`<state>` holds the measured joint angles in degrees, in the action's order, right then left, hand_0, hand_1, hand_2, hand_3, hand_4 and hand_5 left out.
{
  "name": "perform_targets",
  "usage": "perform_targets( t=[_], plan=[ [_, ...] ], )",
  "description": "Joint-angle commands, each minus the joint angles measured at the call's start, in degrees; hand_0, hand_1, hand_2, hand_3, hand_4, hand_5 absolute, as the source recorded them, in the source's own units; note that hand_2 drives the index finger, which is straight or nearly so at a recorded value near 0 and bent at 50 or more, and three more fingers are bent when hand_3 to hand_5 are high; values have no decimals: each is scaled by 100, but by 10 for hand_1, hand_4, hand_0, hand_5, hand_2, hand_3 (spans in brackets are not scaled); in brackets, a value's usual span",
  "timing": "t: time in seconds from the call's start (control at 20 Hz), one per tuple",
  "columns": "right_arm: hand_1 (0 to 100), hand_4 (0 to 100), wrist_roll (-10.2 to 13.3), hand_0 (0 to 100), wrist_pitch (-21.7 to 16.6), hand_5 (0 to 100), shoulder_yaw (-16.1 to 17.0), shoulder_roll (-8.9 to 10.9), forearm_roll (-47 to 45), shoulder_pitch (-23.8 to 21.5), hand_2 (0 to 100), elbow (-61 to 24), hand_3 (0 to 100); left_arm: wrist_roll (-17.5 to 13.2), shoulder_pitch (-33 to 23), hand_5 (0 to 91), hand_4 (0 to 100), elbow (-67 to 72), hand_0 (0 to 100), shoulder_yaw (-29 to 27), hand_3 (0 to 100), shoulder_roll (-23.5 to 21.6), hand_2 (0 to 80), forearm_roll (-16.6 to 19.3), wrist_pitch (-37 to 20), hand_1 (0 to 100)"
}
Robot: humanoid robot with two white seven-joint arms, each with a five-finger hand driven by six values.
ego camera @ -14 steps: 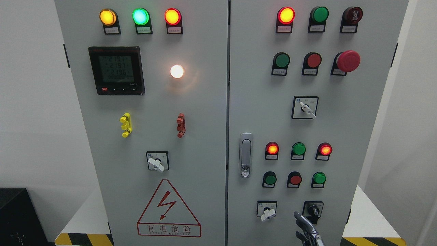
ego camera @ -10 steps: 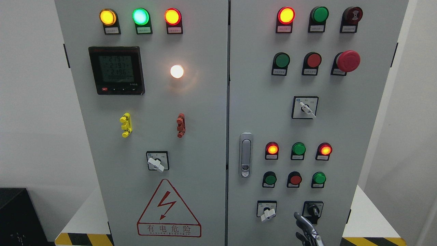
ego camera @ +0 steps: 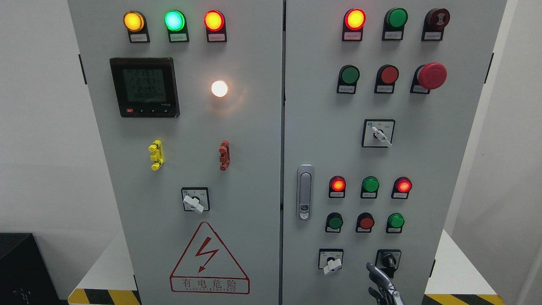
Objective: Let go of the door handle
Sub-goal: 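Raise the right hand from below toward the silver door handle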
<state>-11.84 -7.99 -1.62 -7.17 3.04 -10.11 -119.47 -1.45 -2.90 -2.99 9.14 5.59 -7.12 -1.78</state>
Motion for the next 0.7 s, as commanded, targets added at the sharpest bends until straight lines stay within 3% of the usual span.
perform_targets(
  t=[0.0, 0.15, 0.25, 0.4, 0.55, 0.65],
  plan=[
    [137, 0, 23, 370, -36, 0, 4, -22, 47, 123, 0, -6, 0, -4, 0, 0, 5, 0, 0, 0, 107, 4, 45, 0, 11, 0],
    [162, 26, 76, 394, -54, 0, 4, -30, 83, 272, 0, -6, 6, -4, 0, 0, 5, 0, 0, 0, 106, -5, 43, 0, 11, 0],
    [174, 41, 251, 411, -45, 0, -4, -30, 152, 439, 0, -6, 12, -4, 0, 0, 5, 0, 0, 0, 107, -5, 43, 0, 11, 0],
    [182, 95, 559, 446, -45, 0, -13, -30, 766, 624, 0, -6, 55, -4, 0, 0, 5, 0, 0, 0, 105, 4, 44, 0, 11, 0],
    [183, 175, 717, 476, -54, 2, -31, -22, 1443, 712, 0, -6, 126, -4, 0, 0, 5, 0, 0, 0, 105, 4, 43, 0, 11, 0],
    [188, 223, 893, 487, -54, 75, -92, -22, 1839, 773, 0, -6, 168, -4, 0, 0, 5, 0, 0, 0, 105, -5, 43, 0, 20, 0]
  ],
)
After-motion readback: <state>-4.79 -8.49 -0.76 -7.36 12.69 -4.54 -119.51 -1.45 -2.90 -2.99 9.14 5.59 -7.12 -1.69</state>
